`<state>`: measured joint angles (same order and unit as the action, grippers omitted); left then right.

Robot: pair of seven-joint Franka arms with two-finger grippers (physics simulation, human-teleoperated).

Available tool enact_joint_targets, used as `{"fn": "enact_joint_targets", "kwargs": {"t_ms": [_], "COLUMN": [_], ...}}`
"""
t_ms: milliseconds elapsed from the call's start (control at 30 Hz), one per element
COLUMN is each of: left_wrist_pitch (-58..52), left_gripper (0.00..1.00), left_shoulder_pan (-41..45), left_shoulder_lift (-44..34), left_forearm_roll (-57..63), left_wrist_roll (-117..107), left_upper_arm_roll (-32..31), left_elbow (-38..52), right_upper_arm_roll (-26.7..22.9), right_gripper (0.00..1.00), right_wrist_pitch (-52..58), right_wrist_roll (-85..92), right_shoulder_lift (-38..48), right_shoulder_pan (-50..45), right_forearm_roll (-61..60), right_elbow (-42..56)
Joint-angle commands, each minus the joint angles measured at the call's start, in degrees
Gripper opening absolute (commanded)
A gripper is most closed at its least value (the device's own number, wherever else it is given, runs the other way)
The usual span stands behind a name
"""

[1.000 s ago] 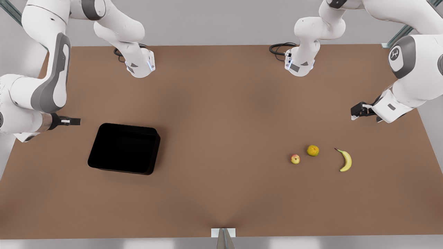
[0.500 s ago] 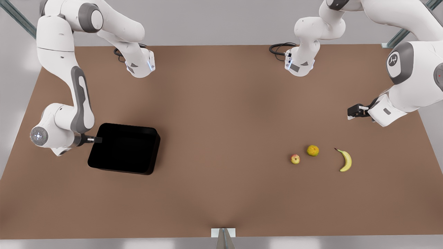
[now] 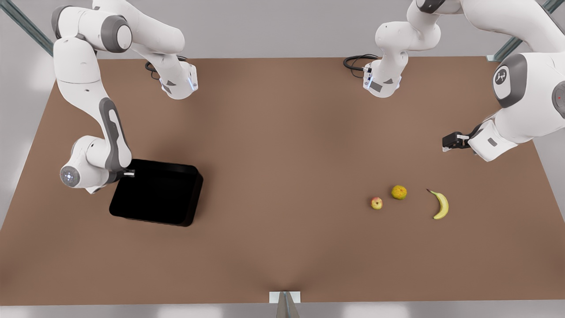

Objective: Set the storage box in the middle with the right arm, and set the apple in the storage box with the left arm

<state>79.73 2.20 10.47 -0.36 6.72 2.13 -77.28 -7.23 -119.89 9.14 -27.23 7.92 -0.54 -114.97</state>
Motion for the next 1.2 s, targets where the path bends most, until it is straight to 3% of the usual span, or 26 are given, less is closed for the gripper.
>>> {"fn": "enact_joint_targets", "kwargs": {"t_ms": [0,200,333,533,633,667,767,1000,1133,1167], "left_wrist_pitch": [-0.19,-0.19,-0.19,-0.19,-0.19,-0.19,-0.89,1.39,10.18,10.71], "left_gripper": [1.00,1.00,1.00,1.00,1.00,1.00,1.00,1.00,1.00,1.00], "left_shoulder_pan": [0.00,0.00,0.00,0.00,0.00,0.00,0.70,1.58,7.03,7.30], "left_shoulder_lift": [-0.01,-0.10,-0.10,-0.10,-0.01,-0.01,0.69,3.86,6.75,8.16], "left_forearm_roll": [0.01,0.01,0.01,0.01,0.01,0.01,0.10,0.27,0.36,0.27], "left_wrist_roll": [0.05,0.05,-0.13,-0.57,-0.66,-0.66,-1.19,-2.94,-8.03,-8.48], "left_upper_arm_roll": [-0.02,-0.02,-0.02,-0.02,-0.02,-0.02,-0.55,-0.99,-0.99,-0.99], "left_elbow": [0.02,0.20,0.29,0.29,0.29,0.29,0.20,-0.14,-4.72,-4.63], "right_upper_arm_roll": [0.02,0.38,0.29,0.64,6.26,6.35,7.76,7.32,7.32,7.32], "right_gripper": [0.21,0.21,0.21,0.21,0.21,0.21,0.21,0.21,0.21,0.69], "right_wrist_pitch": [2.82,10.54,19.52,15.84,8.80,7.84,0.89,-0.17,-0.34,-0.25], "right_wrist_roll": [0.00,1.05,0.79,-8.69,-17.74,-20.30,-23.73,-23.64,-23.73,-23.91], "right_shoulder_lift": [-0.02,1.39,1.39,-6.08,-11.00,-15.31,-21.72,-22.17,-23.84,-23.84], "right_shoulder_pan": [-0.71,-3.52,-13.18,-32.17,-35.95,-38.33,-39.91,-39.74,-39.83,-39.83], "right_forearm_roll": [0.81,0.19,-8.15,-21.61,-21.52,-21.52,-21.34,-19.58,-19.50,-19.85], "right_elbow": [0.98,7.56,19.60,37.89,41.83,47.99,53.18,48.00,47.73,47.73]}}
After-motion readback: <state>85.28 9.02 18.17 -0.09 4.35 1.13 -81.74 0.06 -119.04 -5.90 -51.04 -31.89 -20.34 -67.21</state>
